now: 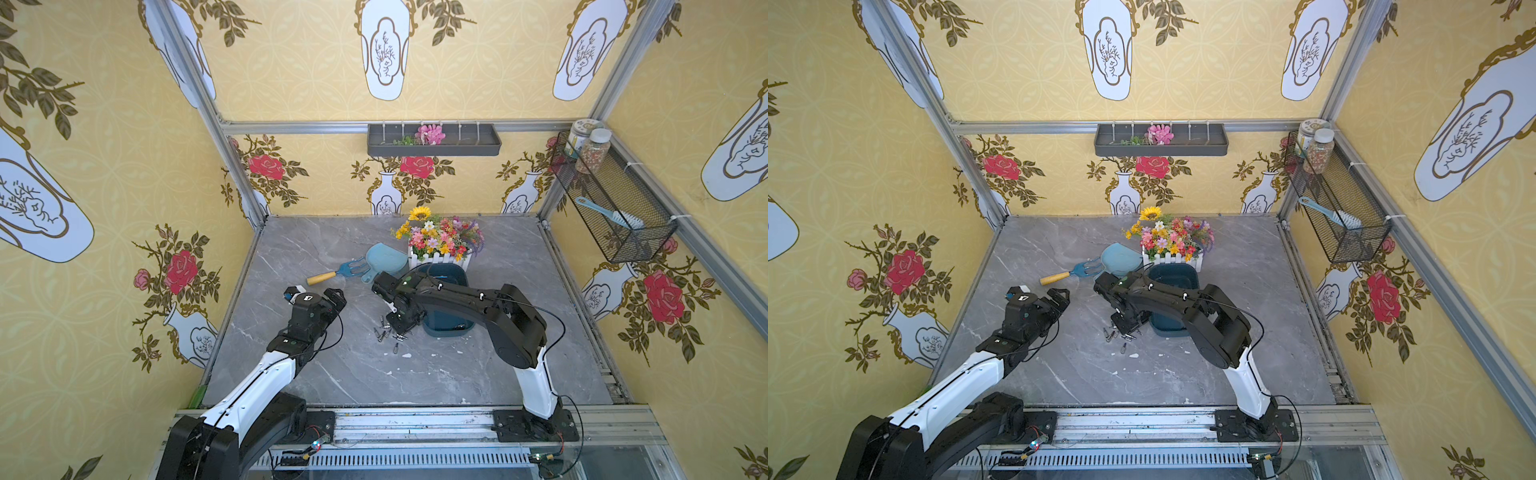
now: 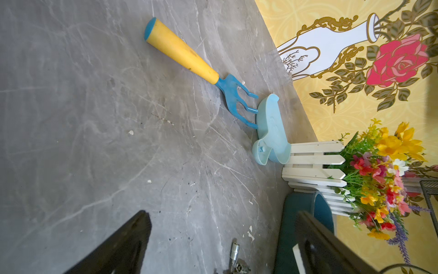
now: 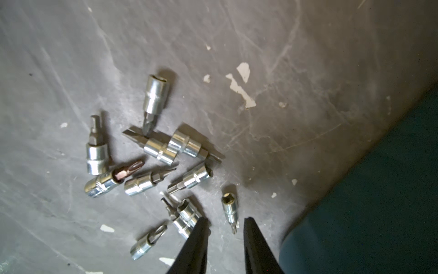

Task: Put the bit on the desktop into the storage box
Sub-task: Pick up the screwdriver bit from the center of the board.

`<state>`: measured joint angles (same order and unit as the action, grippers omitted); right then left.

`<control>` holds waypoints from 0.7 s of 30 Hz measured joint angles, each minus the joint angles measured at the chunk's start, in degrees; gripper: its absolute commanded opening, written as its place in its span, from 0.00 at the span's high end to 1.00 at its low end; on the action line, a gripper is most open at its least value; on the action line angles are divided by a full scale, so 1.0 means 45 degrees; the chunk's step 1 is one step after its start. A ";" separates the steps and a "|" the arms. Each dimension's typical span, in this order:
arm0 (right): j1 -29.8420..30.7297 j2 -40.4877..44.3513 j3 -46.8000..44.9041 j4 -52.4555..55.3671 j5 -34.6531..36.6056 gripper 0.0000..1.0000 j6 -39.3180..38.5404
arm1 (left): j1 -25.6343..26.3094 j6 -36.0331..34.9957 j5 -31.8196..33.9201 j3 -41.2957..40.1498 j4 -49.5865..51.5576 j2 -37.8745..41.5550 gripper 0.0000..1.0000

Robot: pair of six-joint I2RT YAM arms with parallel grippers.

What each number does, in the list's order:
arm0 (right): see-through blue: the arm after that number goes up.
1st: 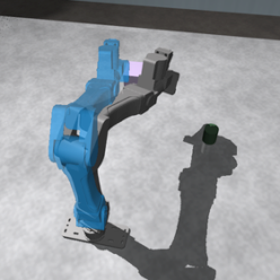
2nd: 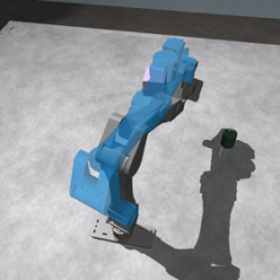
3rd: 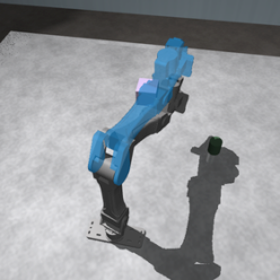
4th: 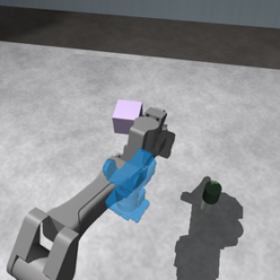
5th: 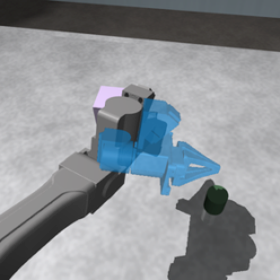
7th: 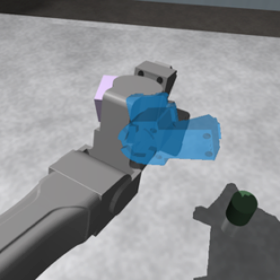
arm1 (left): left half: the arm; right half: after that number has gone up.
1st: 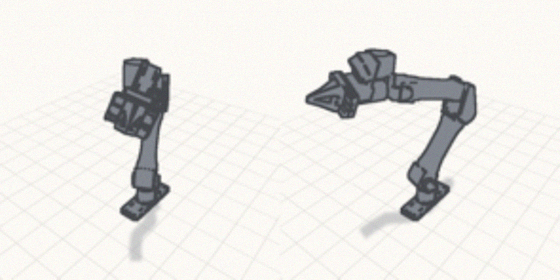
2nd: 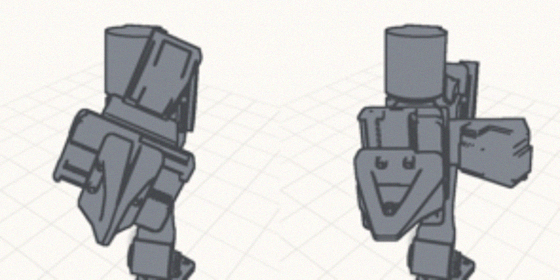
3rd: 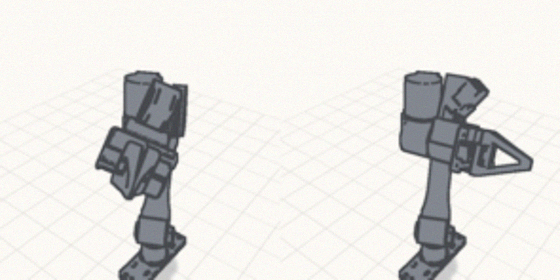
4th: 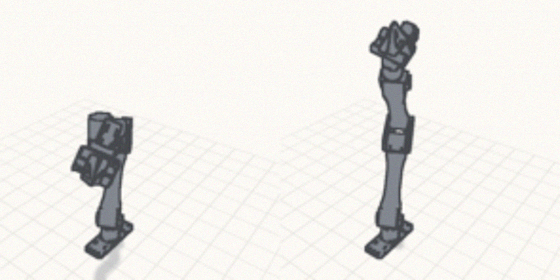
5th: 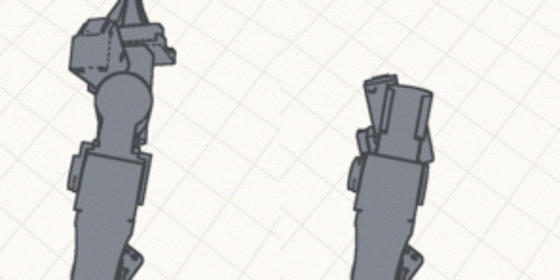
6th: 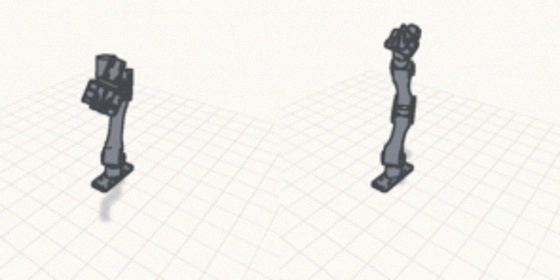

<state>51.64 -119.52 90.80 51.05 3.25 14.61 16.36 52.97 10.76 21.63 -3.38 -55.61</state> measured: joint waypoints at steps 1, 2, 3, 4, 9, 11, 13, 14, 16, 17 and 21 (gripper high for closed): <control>-0.0005 -0.0049 -0.0010 0.0005 0.0005 0.69 0.0029 | -0.0015 0.0000 0.0000 0.0000 0.0000 0.0000 0.00; -0.0015 -0.0083 -0.0015 0.0010 0.0005 0.69 0.0029 | -0.0015 0.0000 0.0000 0.0000 0.0000 0.0000 0.00; -0.0019 -0.0117 -0.0015 0.0010 0.0005 0.69 0.0029 | -0.0024 0.0000 0.0000 0.0000 0.0000 0.0005 0.00; -0.0044 -0.0170 -0.0015 0.0005 0.0005 0.69 0.0029 | -0.0024 0.0000 0.0000 0.0000 -0.0005 0.0005 0.00; -0.0063 -0.0427 -0.0087 0.0015 0.0015 0.70 0.0029 | -0.0029 0.0000 0.0000 0.0000 -0.0005 0.0005 0.00; -0.0073 -0.0520 -0.0131 0.0010 0.0015 0.72 0.0029 | -0.0029 0.0000 0.0000 0.0000 -0.0005 0.0005 0.00; -0.0073 -0.0568 -0.0141 -0.0034 0.0010 0.74 0.0029 | -0.0029 0.0000 0.0005 0.0000 -0.0005 0.0005 0.00; -0.0073 -0.0583 -0.0146 -0.0044 -0.0005 0.75 0.0034 | -0.0029 0.0000 0.0000 0.0000 -0.0005 0.0005 0.00; -0.0073 -0.0593 -0.0189 -0.0121 0.0015 0.77 0.0034 | -0.0039 0.0000 0.0005 0.0000 -0.0005 0.0005 0.00; -0.0073 -0.0593 -0.0214 -0.0151 0.0005 0.79 0.0034 | -0.0039 0.0000 0.0005 0.0000 -0.0005 0.0005 0.00; -0.0068 -0.0568 -0.0301 -0.0277 -0.0058 0.82 0.0034 | -0.0039 0.0000 0.0005 0.0000 -0.0005 0.0000 0.00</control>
<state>51.33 -122.08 89.45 49.80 2.98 14.76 16.19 52.97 10.79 21.63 -3.40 -55.61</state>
